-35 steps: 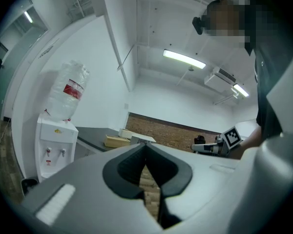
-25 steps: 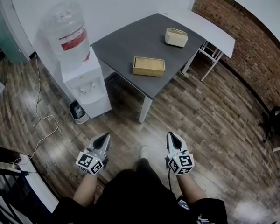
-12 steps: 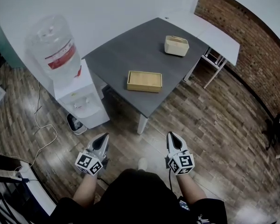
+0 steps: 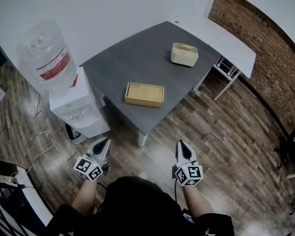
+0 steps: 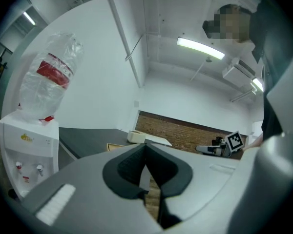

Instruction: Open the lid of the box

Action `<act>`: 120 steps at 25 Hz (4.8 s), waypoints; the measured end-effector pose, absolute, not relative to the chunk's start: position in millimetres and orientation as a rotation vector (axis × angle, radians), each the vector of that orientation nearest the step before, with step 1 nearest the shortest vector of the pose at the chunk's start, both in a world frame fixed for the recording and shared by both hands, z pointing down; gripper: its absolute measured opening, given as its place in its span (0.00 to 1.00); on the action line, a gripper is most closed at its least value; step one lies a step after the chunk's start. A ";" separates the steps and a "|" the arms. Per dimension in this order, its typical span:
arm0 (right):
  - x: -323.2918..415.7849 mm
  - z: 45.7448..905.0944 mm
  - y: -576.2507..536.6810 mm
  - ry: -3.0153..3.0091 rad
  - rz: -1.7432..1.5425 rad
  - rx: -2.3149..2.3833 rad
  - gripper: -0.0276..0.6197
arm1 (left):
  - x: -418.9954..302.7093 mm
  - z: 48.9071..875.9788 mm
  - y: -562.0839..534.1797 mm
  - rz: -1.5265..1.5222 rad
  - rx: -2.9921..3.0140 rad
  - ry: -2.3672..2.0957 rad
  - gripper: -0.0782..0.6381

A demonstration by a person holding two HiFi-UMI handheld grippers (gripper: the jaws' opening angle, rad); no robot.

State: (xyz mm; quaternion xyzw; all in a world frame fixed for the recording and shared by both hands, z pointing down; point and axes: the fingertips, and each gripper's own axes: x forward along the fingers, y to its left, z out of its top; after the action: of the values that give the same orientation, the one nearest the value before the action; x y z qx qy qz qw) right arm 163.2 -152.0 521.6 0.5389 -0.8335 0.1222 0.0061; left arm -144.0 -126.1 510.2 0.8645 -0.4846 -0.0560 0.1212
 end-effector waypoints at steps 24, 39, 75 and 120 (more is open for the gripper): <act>171.7 518.9 -252.5 -2.552 0.375 1.751 0.05 | -130.8 497.5 -261.7 -0.242 2.566 -1.372 0.11; 136.5 514.6 -329.2 -2.540 0.354 1.694 0.05 | -152.6 517.6 -340.1 -0.137 2.555 -1.384 0.11; 121.1 595.9 -382.2 -2.320 0.696 1.585 0.15 | -132.4 634.6 -403.3 0.144 2.170 -1.265 0.24; 125.7 643.6 -396.4 -2.327 1.265 1.342 0.17 | -141.4 634.4 -400.9 0.187 2.056 -1.382 0.21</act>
State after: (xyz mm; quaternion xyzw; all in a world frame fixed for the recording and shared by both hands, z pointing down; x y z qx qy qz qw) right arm 125.7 -396.4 643.6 0.4504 -0.7807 0.4245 0.0859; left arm -141.4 -400.9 634.4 0.7832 -0.5266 0.0713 0.3228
